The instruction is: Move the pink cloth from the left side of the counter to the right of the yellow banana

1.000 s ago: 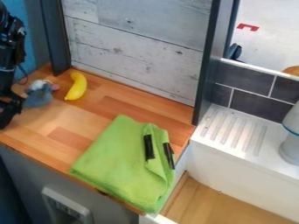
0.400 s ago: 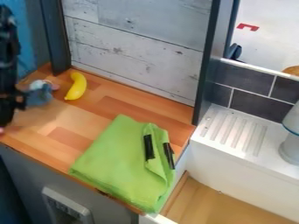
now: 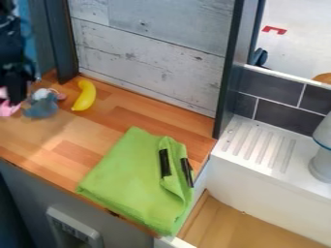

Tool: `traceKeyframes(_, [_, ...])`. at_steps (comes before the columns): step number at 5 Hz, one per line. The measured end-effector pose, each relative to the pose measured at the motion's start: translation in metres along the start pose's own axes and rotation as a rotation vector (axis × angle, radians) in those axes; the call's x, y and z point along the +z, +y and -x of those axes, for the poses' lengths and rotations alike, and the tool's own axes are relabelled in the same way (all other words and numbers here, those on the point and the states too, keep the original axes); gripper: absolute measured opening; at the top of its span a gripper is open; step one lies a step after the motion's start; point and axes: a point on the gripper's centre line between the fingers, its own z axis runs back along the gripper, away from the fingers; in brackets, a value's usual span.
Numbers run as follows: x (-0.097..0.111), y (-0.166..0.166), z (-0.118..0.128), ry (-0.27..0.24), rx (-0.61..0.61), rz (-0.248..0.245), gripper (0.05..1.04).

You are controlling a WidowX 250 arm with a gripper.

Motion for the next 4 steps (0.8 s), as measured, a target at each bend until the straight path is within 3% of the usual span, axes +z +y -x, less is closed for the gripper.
traceKeyframes(1, [0.013,-0.038,-0.022,-0.059,-0.101,0.059,0.398])
traceKeyframes(2, [0.013,-0.061,-0.059,-0.07,-0.154,0.07,0.399])
traceKeyframes(3, [0.013,-0.088,-0.083,-0.053,-0.267,0.078,0.399])
traceKeyframes(4, [0.005,-0.111,-0.083,0.032,-0.36,0.203,0.399])
